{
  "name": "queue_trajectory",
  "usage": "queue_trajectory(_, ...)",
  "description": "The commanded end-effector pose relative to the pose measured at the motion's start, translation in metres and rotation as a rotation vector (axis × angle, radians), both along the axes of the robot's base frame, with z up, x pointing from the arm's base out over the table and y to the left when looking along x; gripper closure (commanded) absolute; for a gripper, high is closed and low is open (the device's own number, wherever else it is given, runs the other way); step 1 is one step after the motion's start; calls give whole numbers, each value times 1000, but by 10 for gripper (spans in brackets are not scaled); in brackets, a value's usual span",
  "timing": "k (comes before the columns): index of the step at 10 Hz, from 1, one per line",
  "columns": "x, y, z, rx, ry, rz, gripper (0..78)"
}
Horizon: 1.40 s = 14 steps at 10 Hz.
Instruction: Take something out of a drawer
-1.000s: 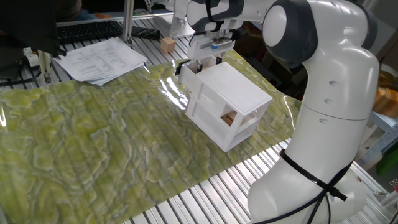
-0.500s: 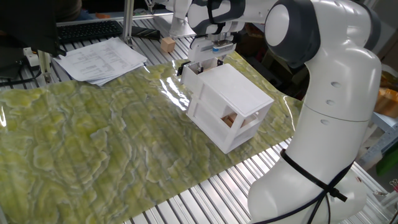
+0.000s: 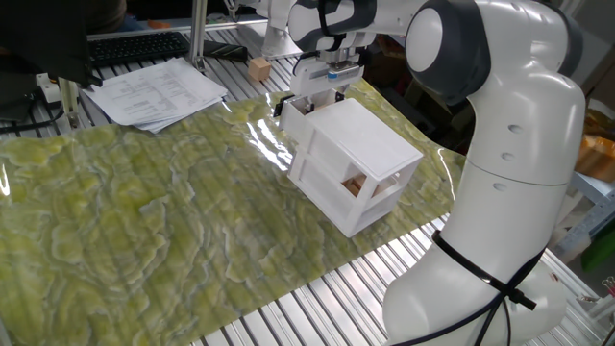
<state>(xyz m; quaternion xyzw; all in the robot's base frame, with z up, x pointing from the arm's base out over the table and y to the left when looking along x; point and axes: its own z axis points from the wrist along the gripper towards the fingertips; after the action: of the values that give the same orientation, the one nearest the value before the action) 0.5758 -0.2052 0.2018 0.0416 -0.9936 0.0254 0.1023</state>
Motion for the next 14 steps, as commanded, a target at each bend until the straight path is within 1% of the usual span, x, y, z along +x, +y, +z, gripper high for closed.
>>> queue_trajectory(1,0,-1,1,-1,13,1,750)
queue_trajectory(9,0,-1,1,-1,13,1,750)
queue_trajectory(10,13,0,9,-12,-3,-21,750)
queue_trajectory(13,18,1,14,-15,-6,-29,750)
queue_trajectory(14,18,2,14,-14,-11,-34,750)
